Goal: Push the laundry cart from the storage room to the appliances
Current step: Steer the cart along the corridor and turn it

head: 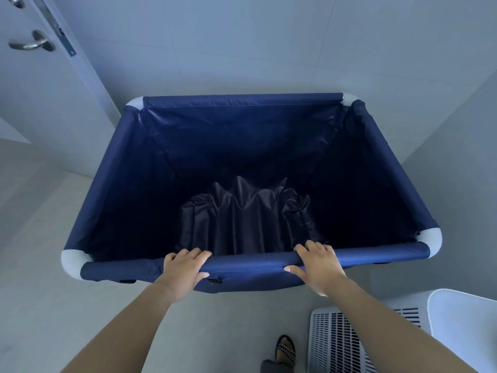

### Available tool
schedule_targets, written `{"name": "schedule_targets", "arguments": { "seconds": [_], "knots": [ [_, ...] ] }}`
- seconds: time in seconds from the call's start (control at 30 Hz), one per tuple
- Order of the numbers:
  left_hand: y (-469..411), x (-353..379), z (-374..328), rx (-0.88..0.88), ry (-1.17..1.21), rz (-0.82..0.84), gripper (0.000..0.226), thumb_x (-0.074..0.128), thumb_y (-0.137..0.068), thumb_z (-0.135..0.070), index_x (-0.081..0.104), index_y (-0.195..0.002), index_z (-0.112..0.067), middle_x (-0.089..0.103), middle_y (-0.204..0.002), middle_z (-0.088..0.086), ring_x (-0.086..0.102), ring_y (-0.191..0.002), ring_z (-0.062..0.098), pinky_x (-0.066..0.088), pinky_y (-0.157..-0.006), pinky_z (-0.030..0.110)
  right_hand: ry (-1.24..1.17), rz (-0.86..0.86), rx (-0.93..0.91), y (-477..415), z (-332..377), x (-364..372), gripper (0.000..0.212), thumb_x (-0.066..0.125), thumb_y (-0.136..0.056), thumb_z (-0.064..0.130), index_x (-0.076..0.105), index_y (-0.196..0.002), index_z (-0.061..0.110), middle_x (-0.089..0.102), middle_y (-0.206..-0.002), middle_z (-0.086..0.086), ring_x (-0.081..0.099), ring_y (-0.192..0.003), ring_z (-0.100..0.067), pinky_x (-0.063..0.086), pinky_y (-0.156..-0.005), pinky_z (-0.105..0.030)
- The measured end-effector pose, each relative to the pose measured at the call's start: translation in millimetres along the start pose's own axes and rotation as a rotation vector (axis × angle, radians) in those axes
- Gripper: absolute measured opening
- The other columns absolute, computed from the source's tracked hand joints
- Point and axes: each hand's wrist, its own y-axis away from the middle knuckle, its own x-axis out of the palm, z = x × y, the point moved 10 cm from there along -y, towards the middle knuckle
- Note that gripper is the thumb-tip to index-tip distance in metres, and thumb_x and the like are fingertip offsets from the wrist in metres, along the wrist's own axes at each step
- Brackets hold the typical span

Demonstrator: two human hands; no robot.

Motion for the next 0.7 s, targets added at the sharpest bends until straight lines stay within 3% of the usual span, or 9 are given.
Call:
{"name": "schedule_targets", "arguments": {
  "seconds": [0.7],
  "knots": [
    [-54,-26,-96,0.074,-0.019,0.005,0.045,0.037,-0.099,-0.042,0.027,-0.141,-0.032,0.044,-0.134,-0.013,0.042,-0.119,0.015,0.027,-0.101,0.033,-0.014,0.013,0.070,9,-105,3,0.064,0.025,-0.089,0.070,0.042,-0.129,0.023,0.051,-0.114,-0.001,0.048,-0.108,-0.020,0.033,-0.101,-0.034]
  ]
}}
